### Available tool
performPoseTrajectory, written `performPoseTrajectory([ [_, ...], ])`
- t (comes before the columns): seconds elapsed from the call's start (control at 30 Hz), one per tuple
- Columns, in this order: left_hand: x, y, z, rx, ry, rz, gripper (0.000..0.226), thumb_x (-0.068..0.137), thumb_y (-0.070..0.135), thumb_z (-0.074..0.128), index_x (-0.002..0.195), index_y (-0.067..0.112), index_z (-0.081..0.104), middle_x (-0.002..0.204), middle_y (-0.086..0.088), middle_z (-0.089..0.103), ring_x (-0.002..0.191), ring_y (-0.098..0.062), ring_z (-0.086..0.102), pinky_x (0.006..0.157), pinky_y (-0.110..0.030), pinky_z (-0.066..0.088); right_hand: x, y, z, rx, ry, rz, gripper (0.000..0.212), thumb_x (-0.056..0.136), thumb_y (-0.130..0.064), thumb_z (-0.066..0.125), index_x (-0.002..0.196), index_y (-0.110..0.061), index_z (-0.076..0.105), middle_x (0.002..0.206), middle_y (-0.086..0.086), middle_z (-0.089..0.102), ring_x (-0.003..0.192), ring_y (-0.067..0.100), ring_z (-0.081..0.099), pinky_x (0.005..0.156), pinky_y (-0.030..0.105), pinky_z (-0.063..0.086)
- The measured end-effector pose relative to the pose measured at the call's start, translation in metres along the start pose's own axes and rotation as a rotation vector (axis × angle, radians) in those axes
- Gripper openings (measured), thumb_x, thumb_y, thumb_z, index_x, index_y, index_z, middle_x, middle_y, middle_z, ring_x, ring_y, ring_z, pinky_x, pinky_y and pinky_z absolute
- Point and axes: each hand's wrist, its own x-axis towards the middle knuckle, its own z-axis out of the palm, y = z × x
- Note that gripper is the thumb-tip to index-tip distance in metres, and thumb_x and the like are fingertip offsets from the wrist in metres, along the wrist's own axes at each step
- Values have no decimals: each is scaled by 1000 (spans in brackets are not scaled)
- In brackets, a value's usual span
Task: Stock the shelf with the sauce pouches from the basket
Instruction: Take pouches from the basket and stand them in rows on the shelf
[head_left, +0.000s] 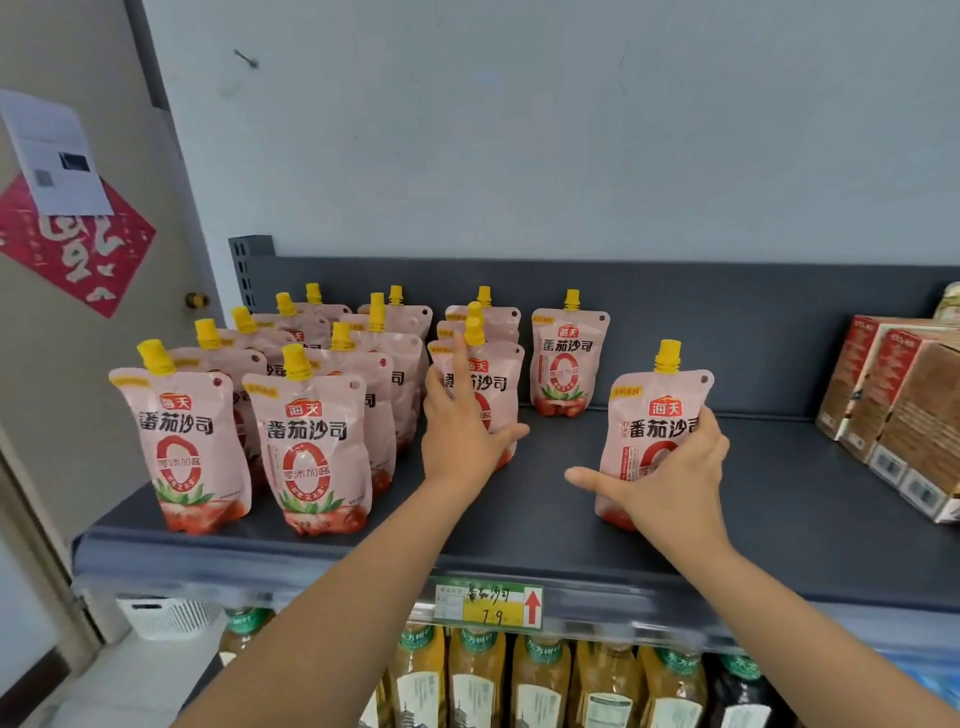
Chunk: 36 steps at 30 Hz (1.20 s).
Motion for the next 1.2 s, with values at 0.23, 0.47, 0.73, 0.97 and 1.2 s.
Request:
performPoseTrajectory([
  [0.23,-3,-7,-5,-9,-36,14,126,72,41,80,147,36,-21,151,-15,18,133,-36,36,95,-45,47,-6,-3,-8,144,-31,31,115,50,-32,93,137,-17,19,123,-4,47,111,13,49,92,31,44],
  [0.47,0,-4,-2,39,-10,19,120,78,39,76,148,33,-22,147,-18,24,126,-35,40,88,-42,50,-10,-4,-6,92,44,39,107,60,-27,90,139,-18,18,121,-1,52,101,13,54,81,27,47],
  [0.73,-3,-4,-1,7,-36,22,130,74,37,80,143,37,-31,158,-13,-2,142,-37,23,97,-45,46,28,-16,19,97,32,49,108,60,-25,90,139,-21,16,126,1,53,113,18,57,88,32,49],
  [0.97,-1,-9,6,2,3,22,124,79,32,75,142,36,-33,153,-13,15,138,-32,29,102,-41,43,88,-17,69,93,50,65,113,58,-28,90,141,-23,14,128,5,53,116,24,56,89,42,53],
  [1.2,-1,-7,9,7,-16,5,120,81,31,73,144,32,-29,150,-13,17,137,-30,27,105,-38,39,105,-7,105,74,29,86,115,59,-27,89,143,-21,11,133,9,47,122,29,49,94,48,49],
])
